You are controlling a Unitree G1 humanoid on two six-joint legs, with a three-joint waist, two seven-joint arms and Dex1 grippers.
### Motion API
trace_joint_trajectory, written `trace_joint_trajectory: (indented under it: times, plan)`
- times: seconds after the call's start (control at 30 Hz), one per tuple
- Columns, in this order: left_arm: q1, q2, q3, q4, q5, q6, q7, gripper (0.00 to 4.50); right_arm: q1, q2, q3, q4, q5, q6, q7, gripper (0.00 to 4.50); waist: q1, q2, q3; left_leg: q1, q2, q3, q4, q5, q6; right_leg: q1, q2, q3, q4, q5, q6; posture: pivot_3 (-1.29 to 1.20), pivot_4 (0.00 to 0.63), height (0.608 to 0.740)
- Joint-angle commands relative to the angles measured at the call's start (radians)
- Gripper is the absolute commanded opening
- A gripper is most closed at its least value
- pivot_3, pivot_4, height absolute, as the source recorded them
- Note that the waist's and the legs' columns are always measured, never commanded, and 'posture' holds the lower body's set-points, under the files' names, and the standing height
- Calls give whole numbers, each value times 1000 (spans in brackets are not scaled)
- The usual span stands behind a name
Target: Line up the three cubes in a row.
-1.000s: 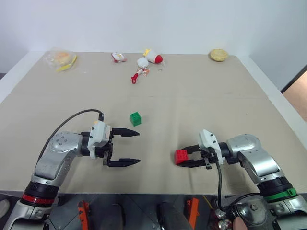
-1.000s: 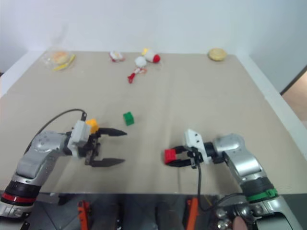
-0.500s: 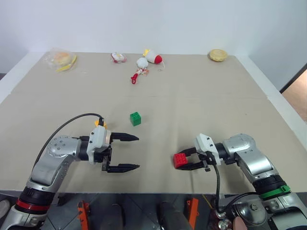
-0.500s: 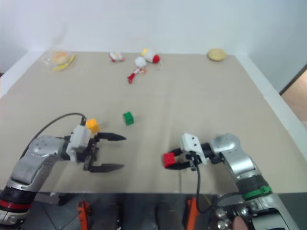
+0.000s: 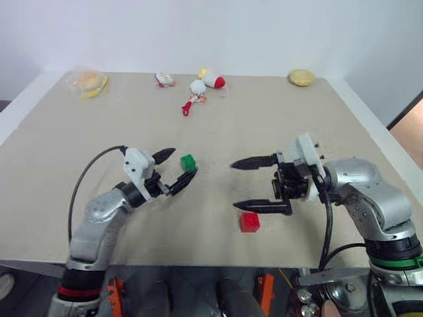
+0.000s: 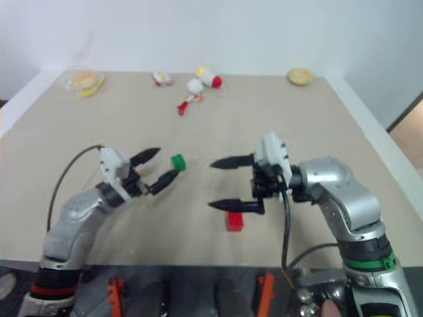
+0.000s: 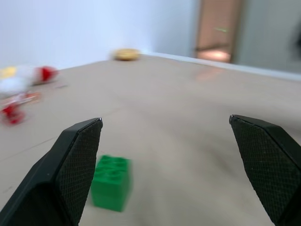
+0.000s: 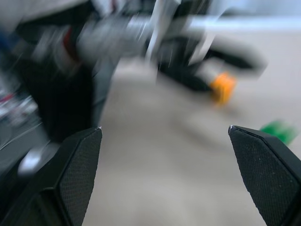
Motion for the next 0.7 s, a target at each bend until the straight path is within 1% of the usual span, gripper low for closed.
trace_joint_trajectory:
  times: [0.03,0.1,0.17,0.3,0.33,0.43,0.57,0.7]
  plan:
    - [-23,-15,-46,-39,18,25,29,4500,-5,34,-5,-18,-17,14,-96,4449,3,0,0,0,-1,0,0,0,0,0,0,0,0,0,0,0,150,736]
    - [-45,0,-58,-27,11,30,-3,4500,3,39,7,-24,-27,15,-108,4449,6,0,0,-1,-1,0,0,0,0,-1,0,1,0,0,0,0,150,736]
    - [-103,45,-55,18,10,45,-50,4500,6,34,14,-29,-32,19,-114,4449,11,0,0,-1,-1,0,0,0,0,-1,0,1,0,0,0,0,150,736]
    - [-281,183,-44,204,23,38,-205,4500,8,19,24,-23,-60,13,-115,4449,13,0,0,-1,-1,0,-1,1,0,-2,1,0,0,0,-1,0,150,736]
    - [-314,208,-47,245,13,46,-248,4500,9,17,24,-23,-64,10,-114,4449,12,0,0,-1,-1,0,-1,1,0,-2,1,0,0,1,-1,0,150,736]
    - [-424,267,-66,418,32,-10,-381,4500,17,25,19,-16,-80,-11,-127,4449,14,0,0,-1,-1,1,-2,1,0,-2,0,1,0,0,-1,0,150,736]
    - [-548,287,-124,632,91,-62,-526,4500,37,46,2,8,-109,-39,-171,4449,15,0,0,-3,-1,0,-4,1,0,-4,1,0,-1,-1,-1,0,150,736]
    - [-638,263,-186,808,183,-109,-565,4500,58,58,-12,5,-127,-56,-213,4449,15,1,0,-4,-1,0,-4,0,1,-5,1,0,0,-1,2,0,150,736]
